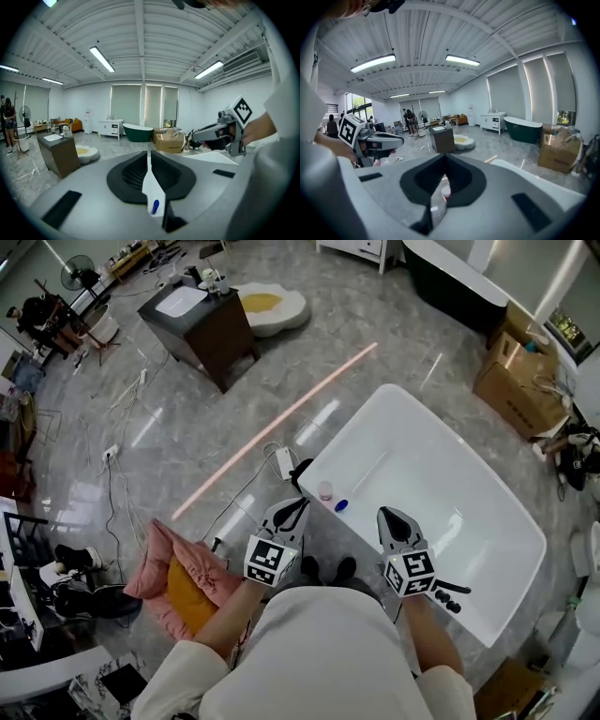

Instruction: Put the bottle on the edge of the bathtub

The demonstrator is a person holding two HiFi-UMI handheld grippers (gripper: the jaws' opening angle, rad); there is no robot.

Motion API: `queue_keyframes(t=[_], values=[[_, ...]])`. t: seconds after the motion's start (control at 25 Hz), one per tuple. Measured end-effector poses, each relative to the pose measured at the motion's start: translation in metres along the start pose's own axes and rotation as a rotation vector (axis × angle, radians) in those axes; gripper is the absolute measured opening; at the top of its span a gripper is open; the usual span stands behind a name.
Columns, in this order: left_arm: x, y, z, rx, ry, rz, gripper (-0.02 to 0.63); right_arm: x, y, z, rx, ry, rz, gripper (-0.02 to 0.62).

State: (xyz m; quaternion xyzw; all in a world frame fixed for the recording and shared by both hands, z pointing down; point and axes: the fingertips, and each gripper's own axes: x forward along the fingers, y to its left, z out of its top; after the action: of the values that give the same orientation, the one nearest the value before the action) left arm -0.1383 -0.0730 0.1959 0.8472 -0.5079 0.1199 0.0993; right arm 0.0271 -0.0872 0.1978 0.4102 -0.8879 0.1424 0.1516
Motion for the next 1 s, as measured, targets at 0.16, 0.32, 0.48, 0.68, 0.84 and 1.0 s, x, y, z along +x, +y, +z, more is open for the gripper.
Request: queue_keyframes(t=[0.16,0.32,0.48,0.68,0.84,1.0], values=[[-0.013,-0.010,0.029,0.019,-0.024,-0.023,0.012,-0.016,0.001,0.024,-0.007,-0.037,0.007,0.003],[-0.026,-0.015,0.052,0.031,-0.057,-0.027,0.009,-0.029,0.005,0.042,-0.021,-0.068,0.023,0.003],[-0.028,-0.016,0.069,0.020,-0.083,-0.011,0.006,-0.039,0.000,0.058,-0.048,-0.088,0.040,0.003],[-0.028,-0.008,0.075,-0.007,-0.095,0.024,0.006,-0.044,-0.008,0.074,-0.075,-0.119,0.036,0.003],[-0.027,-0.001,0.079,-0.010,-0.098,0.039,0.006,-0.042,-0.012,0.086,-0.093,-0.136,0.037,0.003],[-0.029,0.000,0.077,-0.017,-0.100,0.048,0.006,-0.044,-0.006,0.089,-0.103,-0.161,0.041,0.002]])
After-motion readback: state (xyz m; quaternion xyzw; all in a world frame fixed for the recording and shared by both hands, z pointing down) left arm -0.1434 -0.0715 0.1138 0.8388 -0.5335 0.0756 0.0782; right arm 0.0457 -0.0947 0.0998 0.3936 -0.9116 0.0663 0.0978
